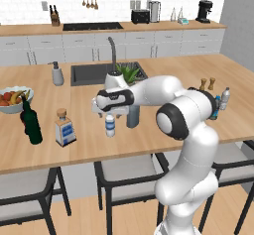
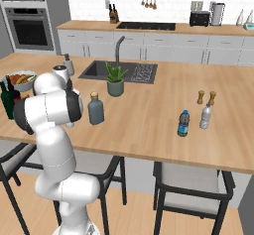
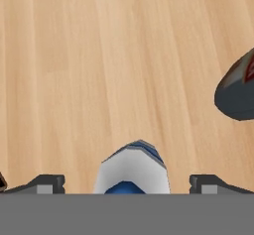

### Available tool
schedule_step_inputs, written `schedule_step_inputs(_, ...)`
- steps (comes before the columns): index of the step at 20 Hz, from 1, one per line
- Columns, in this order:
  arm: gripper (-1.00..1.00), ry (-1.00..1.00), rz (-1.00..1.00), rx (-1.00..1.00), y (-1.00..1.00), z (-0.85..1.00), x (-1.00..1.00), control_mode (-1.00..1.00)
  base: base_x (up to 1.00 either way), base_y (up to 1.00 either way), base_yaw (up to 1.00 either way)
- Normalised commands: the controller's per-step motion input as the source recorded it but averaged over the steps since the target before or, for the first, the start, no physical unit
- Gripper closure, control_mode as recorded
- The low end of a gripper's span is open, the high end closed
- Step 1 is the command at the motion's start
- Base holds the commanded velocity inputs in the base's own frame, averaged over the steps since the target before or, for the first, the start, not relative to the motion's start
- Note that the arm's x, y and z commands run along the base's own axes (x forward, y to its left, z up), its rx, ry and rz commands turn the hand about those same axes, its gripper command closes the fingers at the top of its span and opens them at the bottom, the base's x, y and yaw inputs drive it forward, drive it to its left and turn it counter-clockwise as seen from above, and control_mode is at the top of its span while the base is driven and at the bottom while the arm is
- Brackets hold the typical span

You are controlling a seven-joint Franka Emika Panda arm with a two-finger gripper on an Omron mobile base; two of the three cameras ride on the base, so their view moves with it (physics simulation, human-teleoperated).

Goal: Move the plastic bottles in the middle to the plastics group, and the glass bottles in the middle to the glass group.

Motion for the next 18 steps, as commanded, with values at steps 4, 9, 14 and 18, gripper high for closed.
schedule_step_inputs(4, 1.0, 0.01, 0.0, 0.0, 0.0, -0.15, 0.0, -1.0, 0.0, 0.0, 0.0)
schedule_step_inputs(9, 1.0, 0.0, 0.0, 0.0, 0.0, -0.07, 0.0, -1.0, 0.0, 0.0, 0.0)
schedule_step_inputs(14, 1.0, 0.0, 0.0, 0.0, -0.11, 0.03, -0.23, -1.0, 0.0, 0.0, 0.0)
schedule_step_inputs(18, 1.0, 0.0, 0.0, 0.0, -0.44, 0.18, -0.67, -1.0, 0.0, 0.0, 0.0)
